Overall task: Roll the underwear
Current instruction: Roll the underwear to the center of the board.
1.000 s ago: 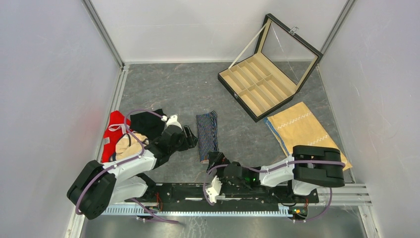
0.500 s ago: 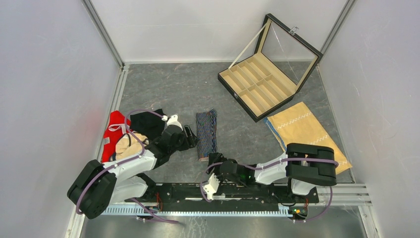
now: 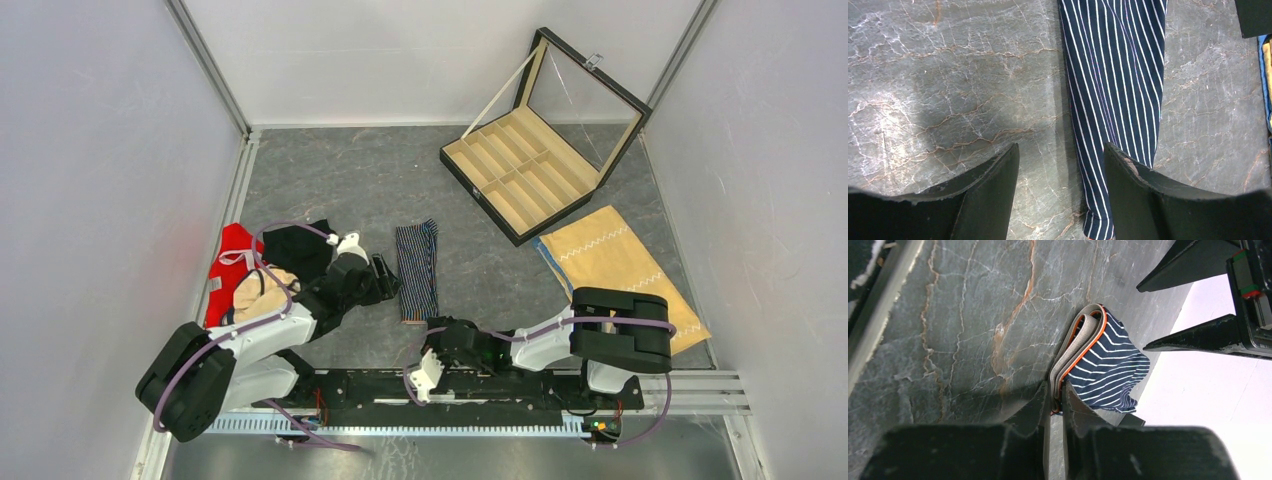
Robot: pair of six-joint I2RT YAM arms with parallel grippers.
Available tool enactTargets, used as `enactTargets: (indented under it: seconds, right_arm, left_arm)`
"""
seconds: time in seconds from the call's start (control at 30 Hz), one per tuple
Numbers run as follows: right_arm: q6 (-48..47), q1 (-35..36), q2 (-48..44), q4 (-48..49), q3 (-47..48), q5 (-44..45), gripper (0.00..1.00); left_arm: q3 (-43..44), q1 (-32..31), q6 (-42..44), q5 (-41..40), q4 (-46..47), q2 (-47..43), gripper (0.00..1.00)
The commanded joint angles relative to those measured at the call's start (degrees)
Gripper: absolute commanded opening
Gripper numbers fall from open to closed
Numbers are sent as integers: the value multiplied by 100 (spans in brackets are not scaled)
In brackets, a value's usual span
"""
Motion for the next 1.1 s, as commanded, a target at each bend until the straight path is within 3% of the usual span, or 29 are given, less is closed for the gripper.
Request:
enactTargets:
  seconds: [0.0, 0.07, 0.4, 0.7, 1.07]
  right_arm:
    - [389, -35, -6, -309, 49, -219, 7]
    - [561, -29, -86, -388, 106, -258, 1]
    - [2008, -19, -938, -912, 165, -1074, 0]
    - [2638, -74, -1121, -1271, 329, -1672, 0]
    - [4018, -437, -1502, -977, 311, -2362, 1]
  left_arm:
    - [-49, 11, -169, 26, 125, -130, 68]
    - [-78, 15, -164, 55, 102, -209, 68]
    - [-292, 15, -47, 528, -72, -758, 68]
    - [-367, 15, -7, 870, -243, -1072, 68]
    - [-392, -9, 378, 1398, -685, -1816, 61]
